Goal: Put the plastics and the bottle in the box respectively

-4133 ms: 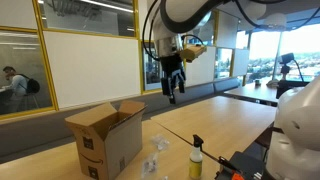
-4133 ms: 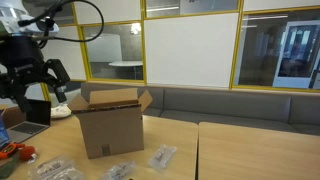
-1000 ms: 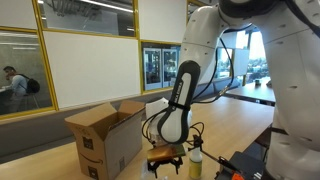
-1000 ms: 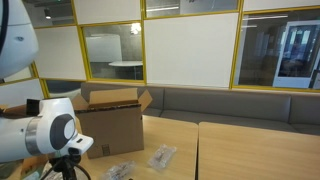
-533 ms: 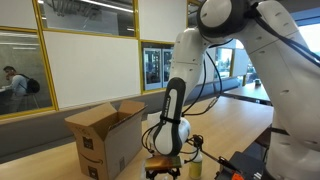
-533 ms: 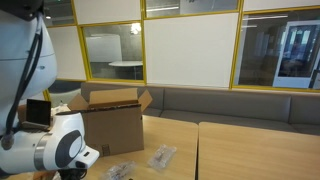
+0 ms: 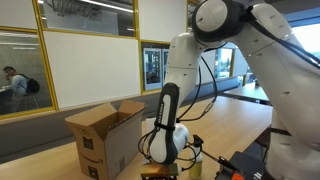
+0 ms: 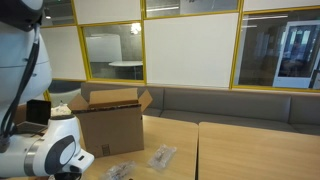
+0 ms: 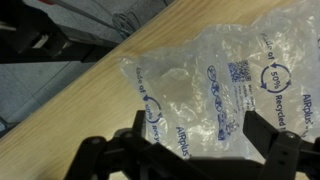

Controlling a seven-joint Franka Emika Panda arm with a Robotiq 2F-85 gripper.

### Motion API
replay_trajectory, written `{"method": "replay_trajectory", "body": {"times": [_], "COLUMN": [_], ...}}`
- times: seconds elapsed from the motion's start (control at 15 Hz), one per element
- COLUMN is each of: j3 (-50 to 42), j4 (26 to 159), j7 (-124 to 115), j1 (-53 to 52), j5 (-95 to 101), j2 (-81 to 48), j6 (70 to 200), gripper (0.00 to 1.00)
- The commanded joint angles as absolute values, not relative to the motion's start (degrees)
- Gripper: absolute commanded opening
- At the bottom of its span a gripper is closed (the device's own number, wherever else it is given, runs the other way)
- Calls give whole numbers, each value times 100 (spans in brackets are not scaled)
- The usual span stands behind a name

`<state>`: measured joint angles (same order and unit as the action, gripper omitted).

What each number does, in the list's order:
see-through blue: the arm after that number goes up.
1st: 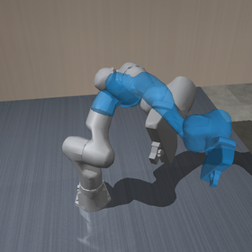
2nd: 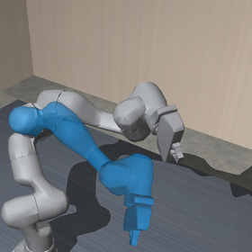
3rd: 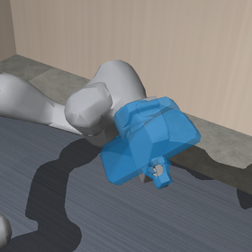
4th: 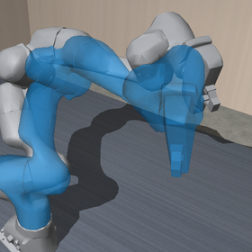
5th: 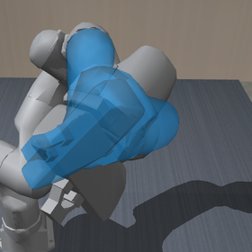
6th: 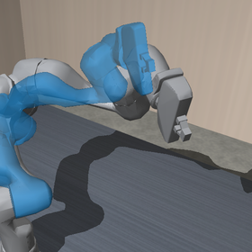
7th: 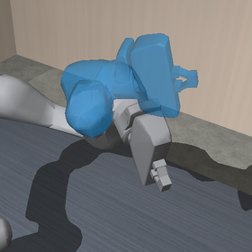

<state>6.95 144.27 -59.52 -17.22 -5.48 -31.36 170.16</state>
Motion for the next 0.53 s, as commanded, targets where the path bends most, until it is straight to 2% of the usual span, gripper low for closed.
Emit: {"method": "replay_trajectory", "body": {"times": [0.0,0.47], "j3": [759,889], "j4": [14308,14179], "j7": [-5604,-4686], "j1": [-1719,-1347], "j5": [-882,-1052], "j2": [-3469,-3918], "j6": [17238,17686], "gripper": [100,100]}}
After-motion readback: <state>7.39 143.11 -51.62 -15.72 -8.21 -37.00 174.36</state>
